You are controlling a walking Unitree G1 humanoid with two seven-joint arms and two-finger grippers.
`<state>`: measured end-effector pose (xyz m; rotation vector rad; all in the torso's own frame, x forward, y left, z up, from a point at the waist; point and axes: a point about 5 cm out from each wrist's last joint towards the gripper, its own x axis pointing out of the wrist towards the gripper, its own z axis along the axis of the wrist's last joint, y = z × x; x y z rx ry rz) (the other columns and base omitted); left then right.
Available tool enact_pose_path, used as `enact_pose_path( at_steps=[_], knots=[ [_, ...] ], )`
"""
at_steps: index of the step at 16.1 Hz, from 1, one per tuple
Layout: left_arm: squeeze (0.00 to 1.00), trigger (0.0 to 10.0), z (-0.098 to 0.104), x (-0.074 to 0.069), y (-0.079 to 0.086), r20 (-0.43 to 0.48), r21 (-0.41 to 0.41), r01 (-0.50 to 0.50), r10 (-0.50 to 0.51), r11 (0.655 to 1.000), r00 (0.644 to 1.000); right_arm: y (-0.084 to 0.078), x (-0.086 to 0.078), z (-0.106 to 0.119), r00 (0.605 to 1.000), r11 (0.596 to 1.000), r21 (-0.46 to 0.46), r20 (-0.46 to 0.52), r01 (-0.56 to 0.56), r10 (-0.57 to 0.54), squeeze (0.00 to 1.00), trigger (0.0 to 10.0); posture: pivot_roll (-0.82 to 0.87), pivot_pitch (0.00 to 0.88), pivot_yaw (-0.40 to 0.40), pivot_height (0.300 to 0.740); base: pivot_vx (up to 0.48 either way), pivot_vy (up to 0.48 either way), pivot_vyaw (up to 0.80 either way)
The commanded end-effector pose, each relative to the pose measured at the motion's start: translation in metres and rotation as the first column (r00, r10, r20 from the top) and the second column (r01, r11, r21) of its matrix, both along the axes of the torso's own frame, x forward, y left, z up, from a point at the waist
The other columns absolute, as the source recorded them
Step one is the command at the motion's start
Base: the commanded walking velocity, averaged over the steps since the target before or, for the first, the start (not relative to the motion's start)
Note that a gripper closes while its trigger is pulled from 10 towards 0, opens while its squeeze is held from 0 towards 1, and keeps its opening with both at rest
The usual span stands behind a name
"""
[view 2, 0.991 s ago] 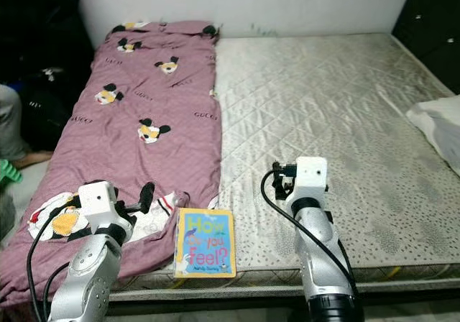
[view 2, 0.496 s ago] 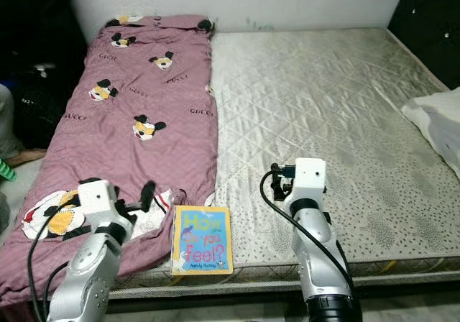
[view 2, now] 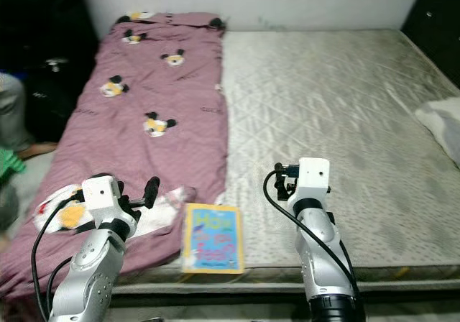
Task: Clean up the room
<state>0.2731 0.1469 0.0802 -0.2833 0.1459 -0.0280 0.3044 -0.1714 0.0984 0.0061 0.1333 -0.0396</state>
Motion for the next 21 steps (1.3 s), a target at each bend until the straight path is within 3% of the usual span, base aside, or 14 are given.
enact_pose_path(
  at_steps=[1, 7, 19, 21],
  knots=[
    [0.00, 10.0, -0.0015, -0.0014, 0.0013, -0.006, -0.001, 0.006, -0.006, 1.000, 1.000, 0.0004, 0.0003, -0.0016, 1.000, 1.000, 0.001, -0.010, 0.000, 0.000, 0.00, 10.0, -0.02, 0.139, 0.026, 0.740, 0.000, 0.319, 0.00],
    [0.00, 10.0, -0.0013, 0.0011, 0.0023, -0.005, 0.001, 0.004, -0.004, 1.000, 1.000, -0.0035, 0.0022, -0.0010, 1.000, 1.000, -0.007, -0.007, 0.013, -0.013, 0.00, 10.0, -0.03, 0.137, 0.024, 0.740, 0.000, 0.279, 0.00],
    [0.00, 10.0, -0.0016, -0.0005, 0.0015, -0.004, 0.007, -0.002, 0.002, 1.000, 1.000, -0.0056, 0.0019, -0.0009, 1.000, 1.000, -0.015, 0.001, 0.020, -0.020, 0.00, 10.0, -0.02, 0.140, 0.019, 0.740, 0.000, 0.000, 0.00],
    [0.00, 10.0, -0.0029, -0.0016, 0.0007, -0.011, 0.007, 0.000, 0.000, 1.000, 1.000, -0.0055, 0.0001, -0.0035, 1.000, 1.000, -0.002, -0.016, 0.023, -0.023, 0.00, 10.0, -0.02, 0.142, 0.017, 0.740, 0.000, 0.000, -0.67]
  ],
)
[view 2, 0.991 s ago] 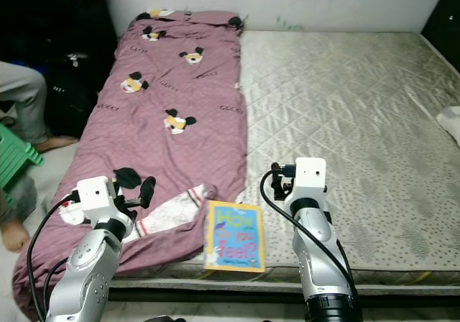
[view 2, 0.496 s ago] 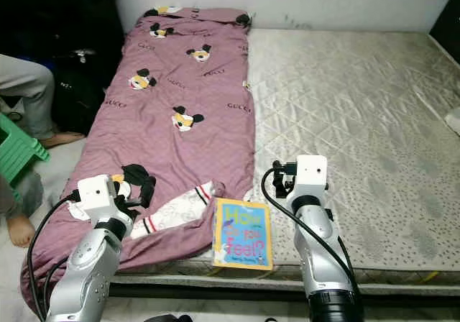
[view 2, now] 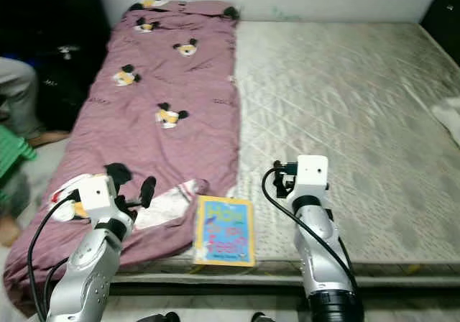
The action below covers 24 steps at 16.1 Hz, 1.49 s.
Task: Clean up the room
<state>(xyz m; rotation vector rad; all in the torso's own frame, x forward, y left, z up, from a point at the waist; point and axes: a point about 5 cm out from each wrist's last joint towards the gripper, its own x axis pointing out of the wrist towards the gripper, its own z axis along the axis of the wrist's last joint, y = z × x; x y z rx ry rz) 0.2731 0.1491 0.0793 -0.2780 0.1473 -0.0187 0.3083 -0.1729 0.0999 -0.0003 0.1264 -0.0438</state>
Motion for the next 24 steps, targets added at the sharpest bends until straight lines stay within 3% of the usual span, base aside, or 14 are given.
enact_pose_path(
  at_steps=[1, 3, 23, 24],
  knots=[
    [0.00, 10.0, -0.0017, -0.0012, -0.0022, -0.009, 0.000, 0.010, -0.010, 1.000, 1.000, -0.0039, -0.0039, -0.0049, 1.000, 1.000, 0.005, -0.021, 0.019, -0.019, 0.00, 10.0, -0.03, 0.146, 0.017, 0.740, 0.000, 0.000, -0.80],
    [0.00, 10.0, -0.0016, -0.0005, -0.0028, -0.010, -0.001, 0.010, -0.010, 1.000, 1.000, -0.0042, -0.0038, -0.0046, 1.000, 1.000, 0.004, -0.019, 0.019, -0.019, 0.00, 10.0, -0.03, 0.146, 0.017, 0.740, 0.000, 0.000, -0.80],
    [0.00, 10.0, -0.0004, 0.0013, -0.0047, 0.002, 0.003, 0.015, -0.015, 1.000, 1.000, 0.0038, -0.0045, -0.0049, 0.999, 0.999, 0.005, -0.008, -0.046, 0.046, 0.00, 10.0, -0.03, 0.140, 0.015, 0.740, 0.000, 0.000, 0.00],
    [0.00, 10.0, -0.0015, 0.0002, -0.0052, -0.001, 0.003, 0.014, -0.014, 1.000, 1.000, 0.0034, -0.0049, -0.0049, 0.999, 0.999, 0.002, -0.008, -0.050, 0.050, 0.00, 10.0, -0.03, 0.145, 0.017, 0.725, 0.000, 0.000, 0.00]
  ],
)
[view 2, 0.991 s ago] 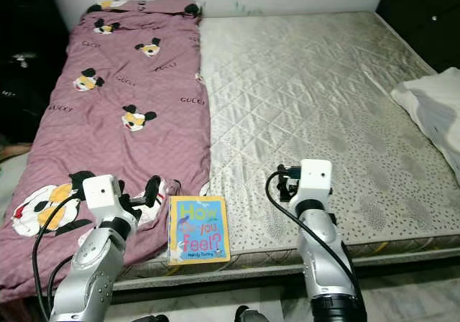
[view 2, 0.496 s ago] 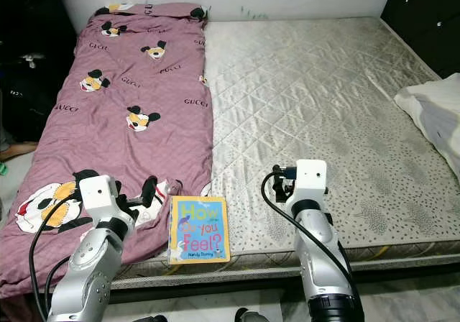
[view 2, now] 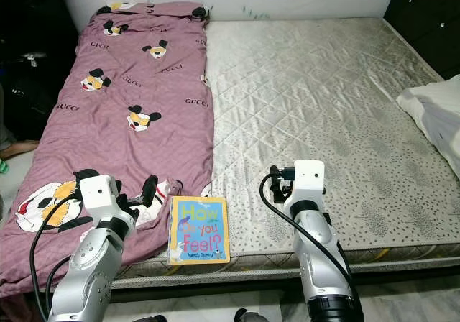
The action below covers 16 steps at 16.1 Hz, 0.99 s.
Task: Clean up the room
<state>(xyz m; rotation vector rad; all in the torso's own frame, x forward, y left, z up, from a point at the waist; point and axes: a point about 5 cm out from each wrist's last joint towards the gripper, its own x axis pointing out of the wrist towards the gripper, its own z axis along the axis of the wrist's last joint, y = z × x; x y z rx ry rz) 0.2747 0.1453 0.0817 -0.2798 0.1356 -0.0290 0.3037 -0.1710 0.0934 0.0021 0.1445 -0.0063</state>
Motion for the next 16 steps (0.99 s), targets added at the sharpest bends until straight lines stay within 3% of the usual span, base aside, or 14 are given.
enact_pose_path(
  at_steps=[1, 7, 16],
  knots=[
    [0.00, 10.0, -0.0040, -0.0016, -0.0014, -0.015, 0.005, 0.007, -0.007, 1.000, 1.000, 0.0014, -0.0004, 0.0014, 1.000, 1.000, -0.002, 0.009, -0.014, 0.014, 0.00, 10.0, -0.03, 0.145, 0.017, 0.715, 0.000, 0.000, 0.00],
    [0.00, 10.0, -0.0037, -0.0018, -0.0024, -0.016, 0.001, 0.009, -0.009, 1.000, 1.000, 0.0007, -0.0021, -0.0008, 1.000, 1.000, -0.004, 0.000, -0.015, 0.015, 0.00, 10.0, -0.03, 0.159, 0.015, 0.630, 0.000, 0.000, 0.00],
    [0.00, 10.0, -0.0023, -0.0010, 0.0050, -0.010, 0.022, -0.022, 0.022, 1.000, 1.000, -0.0043, 0.0015, -0.0005, 1.000, 0.997, -0.071, 0.002, -0.026, 0.026, 0.00, 10.0, -0.03, 0.158, 0.014, 0.625, 0.000, 0.000, 0.00]
  ],
)
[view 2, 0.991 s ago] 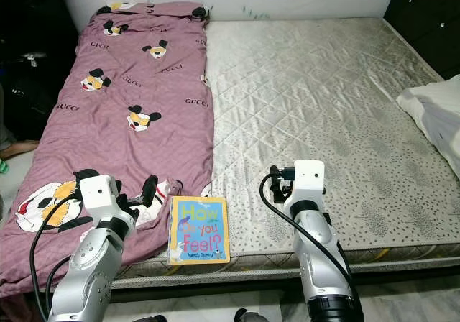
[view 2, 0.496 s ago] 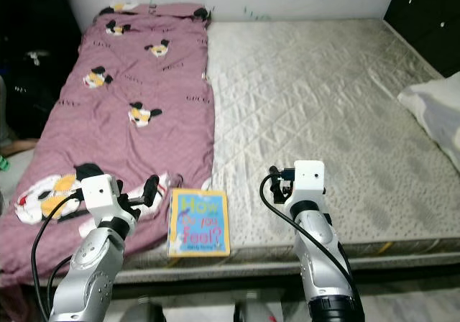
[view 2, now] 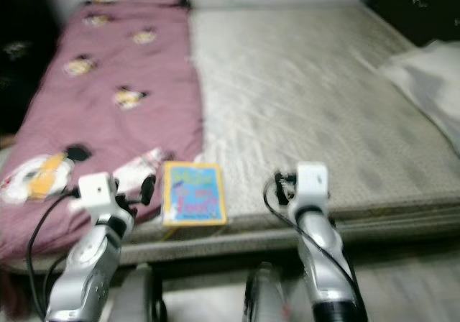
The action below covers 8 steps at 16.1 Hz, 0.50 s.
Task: Clean up the room
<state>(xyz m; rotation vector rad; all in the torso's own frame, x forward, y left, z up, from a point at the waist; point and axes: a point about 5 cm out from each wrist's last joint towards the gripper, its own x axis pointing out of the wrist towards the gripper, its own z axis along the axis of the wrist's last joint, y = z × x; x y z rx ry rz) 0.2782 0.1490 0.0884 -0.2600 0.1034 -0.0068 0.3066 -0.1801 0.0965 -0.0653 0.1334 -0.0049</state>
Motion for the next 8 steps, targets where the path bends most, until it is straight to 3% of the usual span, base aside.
enact_pose_path(
  at_steps=[1, 8],
  knots=[
    [0.00, 10.0, -0.0089, -0.0043, 0.0014, -0.039, 0.001, 0.002, -0.002, 1.000, 0.999, 0.0049, -0.0013, -0.0037, 1.000, 1.000, -0.005, -0.009, -0.019, 0.019, 0.00, 10.0, -0.03, 0.158, 0.014, 0.625, 0.000, 0.000, 0.00],
    [0.00, 10.0, -0.0091, -0.0042, 0.0016, -0.039, 0.008, -0.016, 0.017, 1.000, 0.999, 0.0099, -0.0026, -0.0049, 0.999, 0.999, 0.000, -0.004, -0.052, 0.052, 0.00, 10.0, -0.03, 0.159, 0.011, 0.625, 0.000, 0.000, 0.00]
  ],
)
